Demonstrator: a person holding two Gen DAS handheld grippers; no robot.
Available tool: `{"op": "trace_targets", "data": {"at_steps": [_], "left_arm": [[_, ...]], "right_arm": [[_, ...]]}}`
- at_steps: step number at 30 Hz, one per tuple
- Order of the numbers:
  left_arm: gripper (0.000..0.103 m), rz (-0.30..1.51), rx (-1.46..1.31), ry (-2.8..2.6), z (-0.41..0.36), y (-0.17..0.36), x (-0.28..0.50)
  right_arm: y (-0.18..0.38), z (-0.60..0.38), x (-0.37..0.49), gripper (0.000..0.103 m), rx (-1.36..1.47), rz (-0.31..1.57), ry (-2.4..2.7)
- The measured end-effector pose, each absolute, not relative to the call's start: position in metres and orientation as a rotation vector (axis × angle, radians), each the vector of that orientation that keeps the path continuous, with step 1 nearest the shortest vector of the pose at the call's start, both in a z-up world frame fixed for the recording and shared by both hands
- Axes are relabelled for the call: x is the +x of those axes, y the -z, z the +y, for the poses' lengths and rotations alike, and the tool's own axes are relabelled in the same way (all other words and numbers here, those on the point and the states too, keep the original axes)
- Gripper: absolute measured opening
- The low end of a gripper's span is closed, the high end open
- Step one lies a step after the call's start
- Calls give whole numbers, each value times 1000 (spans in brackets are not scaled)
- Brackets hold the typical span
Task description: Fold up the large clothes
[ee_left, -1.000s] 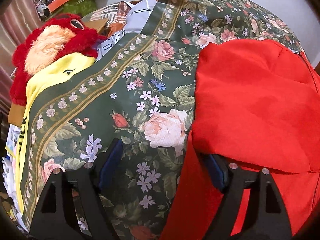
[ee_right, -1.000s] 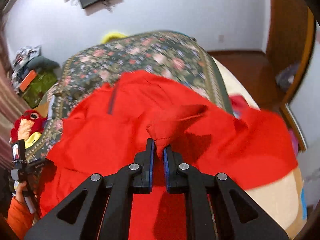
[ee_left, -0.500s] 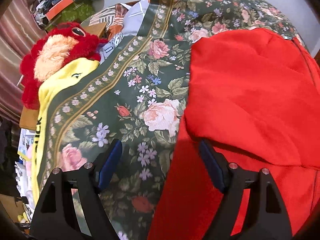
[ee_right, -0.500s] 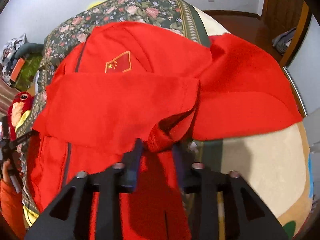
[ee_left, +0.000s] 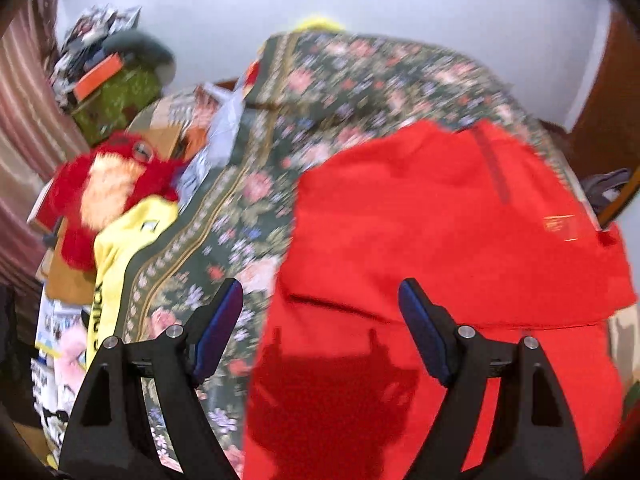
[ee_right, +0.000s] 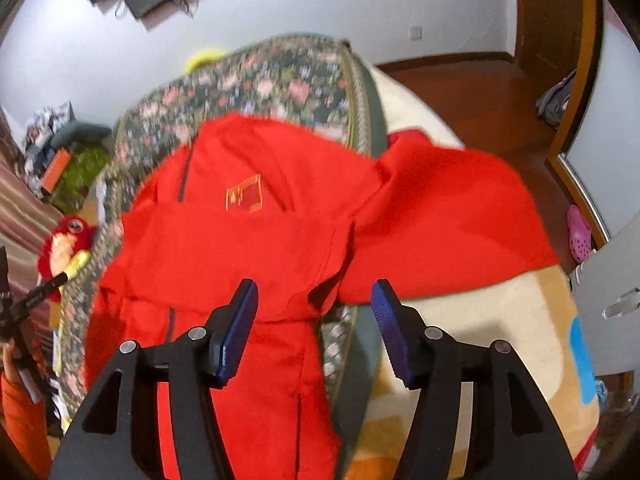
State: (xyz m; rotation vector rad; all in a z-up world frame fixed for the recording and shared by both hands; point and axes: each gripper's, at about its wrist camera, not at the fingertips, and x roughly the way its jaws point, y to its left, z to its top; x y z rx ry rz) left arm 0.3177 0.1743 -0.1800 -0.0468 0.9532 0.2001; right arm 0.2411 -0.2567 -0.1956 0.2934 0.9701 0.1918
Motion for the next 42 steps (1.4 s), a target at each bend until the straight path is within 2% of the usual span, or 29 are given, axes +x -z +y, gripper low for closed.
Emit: {"op": "trace_targets", "data": {"at_steps": [4, 8, 12, 23, 34, 36, 38, 39, 40, 42], "left_arm": [[80, 889, -15, -119, 134, 153, 317], [82, 848, 4, -37, 95, 139, 318], [83, 822, 14, 26, 59, 138, 322], [84, 909, -32, 97, 7, 184, 348], [84, 995, -48, 79, 4, 226, 358], [84, 1000, -45, 77, 6, 229, 358], [84, 1001, -38, 69, 9, 230, 356], [84, 1000, -35, 65, 11, 230, 355], [84, 1000, -34, 61, 13, 231, 354], [84, 1004, -44, 54, 19, 232, 352]], "right_arm": [[180, -285, 238, 64, 328, 909, -144], [182, -318, 240, 65, 358, 899, -78], [206, -353, 247, 65, 435, 940, -21], [299, -418, 273, 65, 717, 1099, 105], [329, -438, 307, 65, 826, 1061, 204], [329, -440, 316, 59, 819, 1050, 264], [325, -441, 321, 33, 781, 1045, 324], [320, -440, 322, 25, 760, 1039, 348], [313, -438, 323, 9, 731, 1030, 363], [297, -432, 323, 8, 668, 989, 374]]}}
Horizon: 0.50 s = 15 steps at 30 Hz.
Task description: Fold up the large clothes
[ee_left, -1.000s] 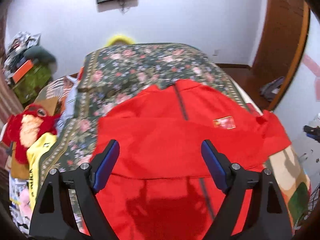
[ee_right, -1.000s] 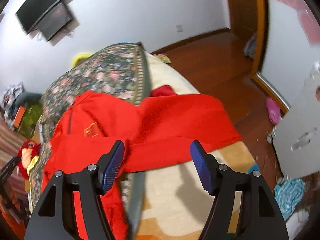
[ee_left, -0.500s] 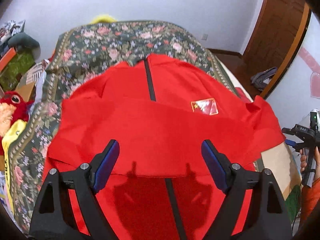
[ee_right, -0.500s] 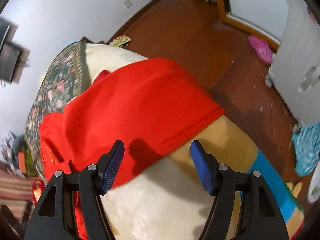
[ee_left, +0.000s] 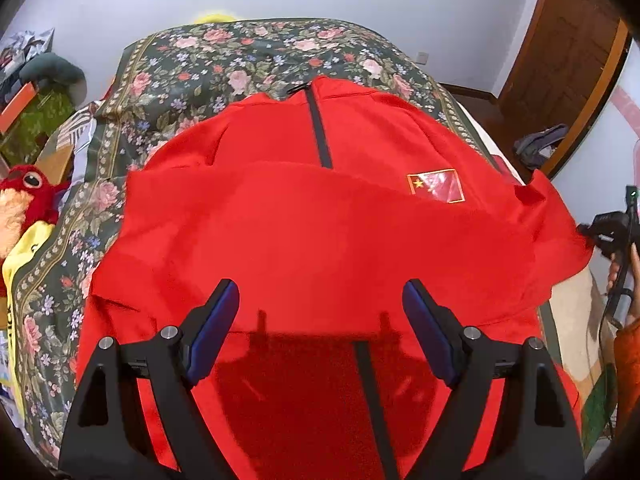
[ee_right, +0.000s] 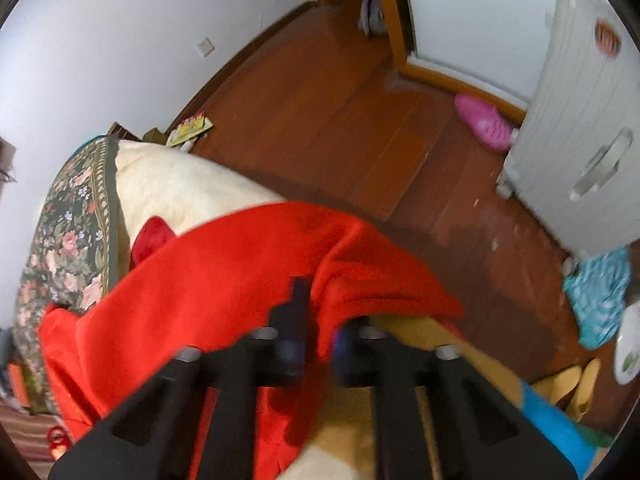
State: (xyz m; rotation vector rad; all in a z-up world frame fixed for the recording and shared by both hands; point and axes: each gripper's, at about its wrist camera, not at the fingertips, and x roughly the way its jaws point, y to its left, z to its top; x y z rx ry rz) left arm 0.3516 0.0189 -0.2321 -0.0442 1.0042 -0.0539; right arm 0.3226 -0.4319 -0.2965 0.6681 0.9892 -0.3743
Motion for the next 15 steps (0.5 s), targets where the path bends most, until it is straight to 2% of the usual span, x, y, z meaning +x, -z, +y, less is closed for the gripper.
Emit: {"op": "trace_targets", "data": {"at_steps": [11, 15], "left_arm": [[84, 960, -103, 44, 49, 215, 328], [84, 928, -107, 50, 60, 204, 315]], "right_arm": [[143, -354, 295, 7, 374, 659, 184], [108, -314, 292, 7, 321, 601, 64]]}}
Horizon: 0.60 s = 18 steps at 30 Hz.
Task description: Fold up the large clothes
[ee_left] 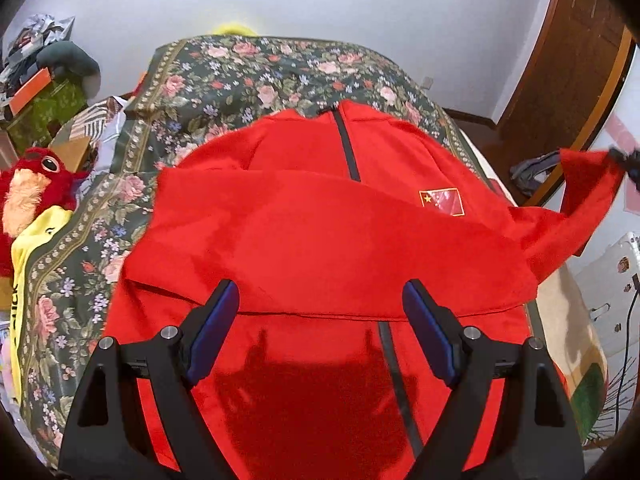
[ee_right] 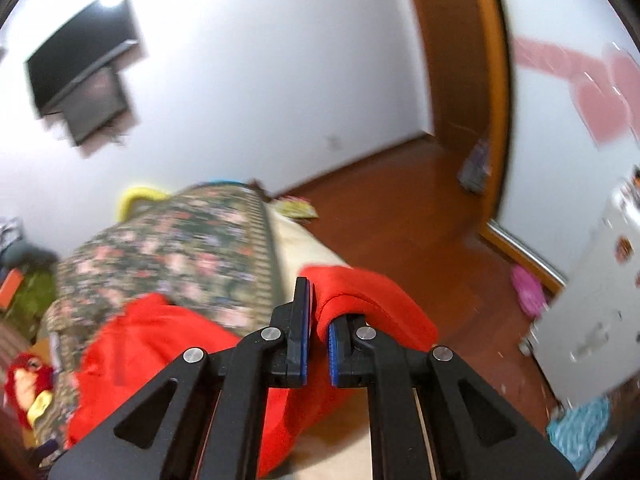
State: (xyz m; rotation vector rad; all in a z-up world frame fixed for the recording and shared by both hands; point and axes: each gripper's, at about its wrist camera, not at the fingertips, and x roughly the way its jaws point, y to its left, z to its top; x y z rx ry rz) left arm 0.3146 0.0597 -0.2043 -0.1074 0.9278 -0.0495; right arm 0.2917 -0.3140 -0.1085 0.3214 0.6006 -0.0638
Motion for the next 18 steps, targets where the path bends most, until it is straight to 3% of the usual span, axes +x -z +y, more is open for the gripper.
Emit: {"op": "trace_targets", "data": {"at_steps": [8, 18], "left_arm": [[84, 884, -93, 37, 86, 192, 291], [84, 890, -134, -12, 125, 200, 277]], "right_arm": [[96, -215, 296, 7, 228, 624, -182], [176, -91, 302, 7, 189, 925, -476]]}}
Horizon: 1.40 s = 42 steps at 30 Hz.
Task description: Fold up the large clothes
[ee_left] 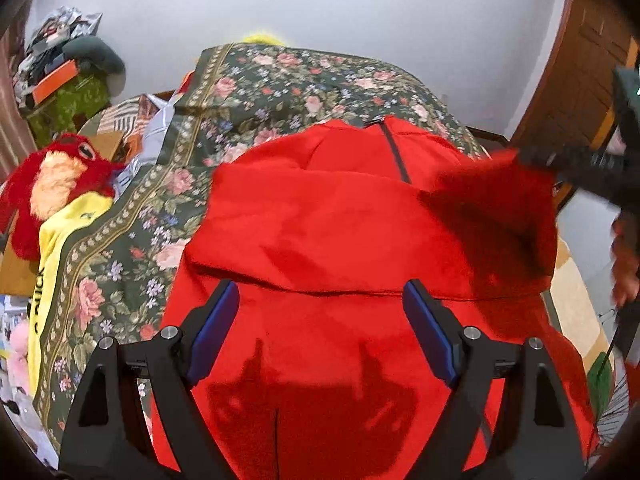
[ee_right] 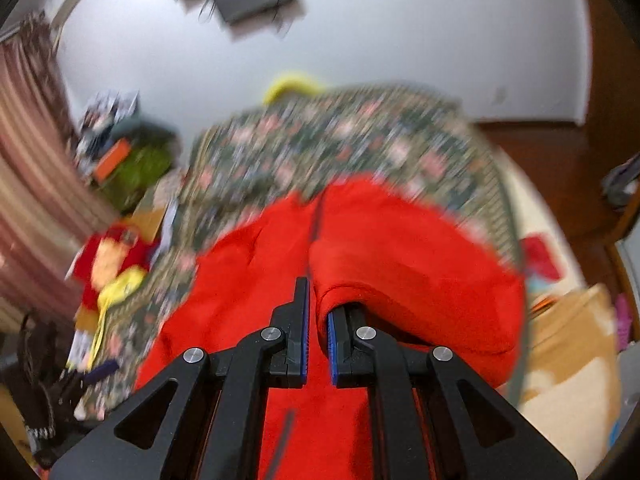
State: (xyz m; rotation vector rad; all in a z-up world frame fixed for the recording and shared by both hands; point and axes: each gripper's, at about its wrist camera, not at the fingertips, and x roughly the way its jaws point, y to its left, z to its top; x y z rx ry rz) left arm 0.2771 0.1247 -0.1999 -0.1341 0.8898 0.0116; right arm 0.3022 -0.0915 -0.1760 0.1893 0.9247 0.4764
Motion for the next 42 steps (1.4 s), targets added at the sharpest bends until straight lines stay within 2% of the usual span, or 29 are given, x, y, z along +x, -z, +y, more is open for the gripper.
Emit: {"op": "trace_targets", "data": {"at_steps": [5, 13, 15, 16, 17, 22, 27, 35, 42], "left_arm": [[84, 914, -154, -18, 135, 210, 274], [84, 946, -139, -23, 132, 221, 273], [84, 948, -135, -21, 128, 220, 274], [84, 948, -131, -17, 126, 220, 274], [84, 947, -127, -13, 123, 219, 275], [84, 934, -89, 18, 104, 207, 281], [84, 914, -34, 66, 74, 194, 291], [84, 928, 87, 202, -6, 189, 322], [84, 1025, 165, 326, -82, 221, 364]], "right_arm": [[227, -50, 291, 7, 76, 1070, -520], [264, -47, 284, 11, 18, 1274, -536], [267, -51, 281, 19, 47, 1328, -556], [270, -54, 279, 30, 66, 1370, -576], [270, -57, 277, 35, 87, 1395, -601], [253, -80, 262, 36, 78, 1357, -634], [222, -118, 253, 44, 16, 1208, -549], [198, -197, 250, 75, 40, 998, -338], [214, -258, 257, 75, 157, 1008, -179]]}}
